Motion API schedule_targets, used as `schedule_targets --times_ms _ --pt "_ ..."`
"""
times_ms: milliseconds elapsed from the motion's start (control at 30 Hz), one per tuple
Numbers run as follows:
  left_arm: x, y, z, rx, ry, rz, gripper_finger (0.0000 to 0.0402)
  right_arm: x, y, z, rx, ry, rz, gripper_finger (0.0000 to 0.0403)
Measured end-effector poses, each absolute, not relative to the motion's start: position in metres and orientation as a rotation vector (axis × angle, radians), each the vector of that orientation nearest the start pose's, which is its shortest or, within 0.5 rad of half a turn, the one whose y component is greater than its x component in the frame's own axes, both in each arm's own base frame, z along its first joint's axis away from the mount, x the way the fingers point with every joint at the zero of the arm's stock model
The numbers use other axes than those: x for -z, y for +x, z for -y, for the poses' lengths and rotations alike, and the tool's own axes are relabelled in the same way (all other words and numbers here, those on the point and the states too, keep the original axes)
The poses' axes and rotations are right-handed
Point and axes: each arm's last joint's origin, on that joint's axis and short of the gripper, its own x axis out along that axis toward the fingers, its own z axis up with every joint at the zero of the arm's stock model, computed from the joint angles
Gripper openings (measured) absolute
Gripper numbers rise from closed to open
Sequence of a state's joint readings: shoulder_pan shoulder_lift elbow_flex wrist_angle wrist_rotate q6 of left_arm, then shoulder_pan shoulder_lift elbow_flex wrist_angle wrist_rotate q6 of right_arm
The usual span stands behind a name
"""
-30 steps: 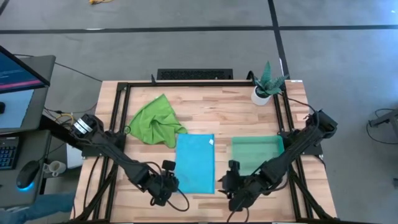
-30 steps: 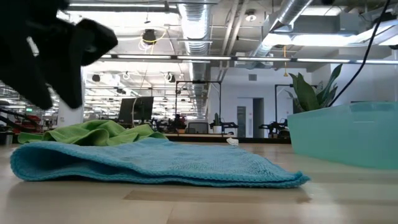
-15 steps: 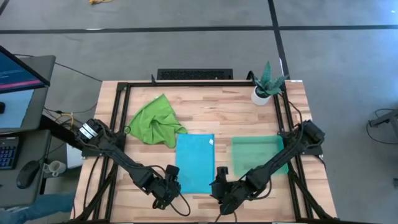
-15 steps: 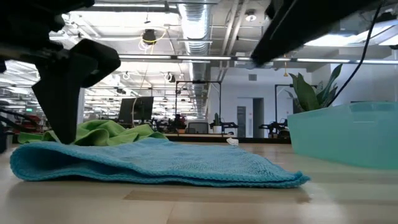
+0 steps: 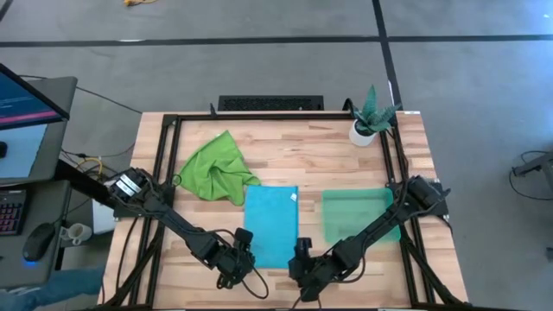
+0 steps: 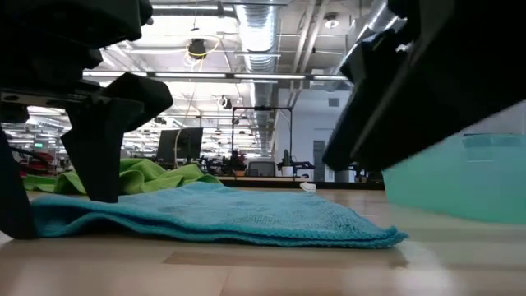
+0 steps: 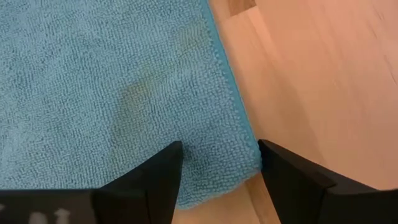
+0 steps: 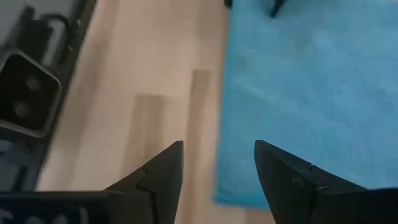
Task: Roll microfiber towels into tight, uniform cylinder then place into a basket
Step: Fold the blue microfiber towel
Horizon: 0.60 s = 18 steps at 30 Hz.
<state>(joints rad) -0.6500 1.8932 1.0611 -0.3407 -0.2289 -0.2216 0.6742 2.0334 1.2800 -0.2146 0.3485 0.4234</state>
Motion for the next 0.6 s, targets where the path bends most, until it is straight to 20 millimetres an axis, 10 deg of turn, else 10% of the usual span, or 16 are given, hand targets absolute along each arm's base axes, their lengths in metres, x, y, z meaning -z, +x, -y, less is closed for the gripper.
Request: schedule_targets --times_ms 600 --pt "-0.124 0.283 0.207 0.226 0.264 -1.100 0.0139 -0.110 0.332 -0.236 -0.014 -0.006 -1.010 0.0162"
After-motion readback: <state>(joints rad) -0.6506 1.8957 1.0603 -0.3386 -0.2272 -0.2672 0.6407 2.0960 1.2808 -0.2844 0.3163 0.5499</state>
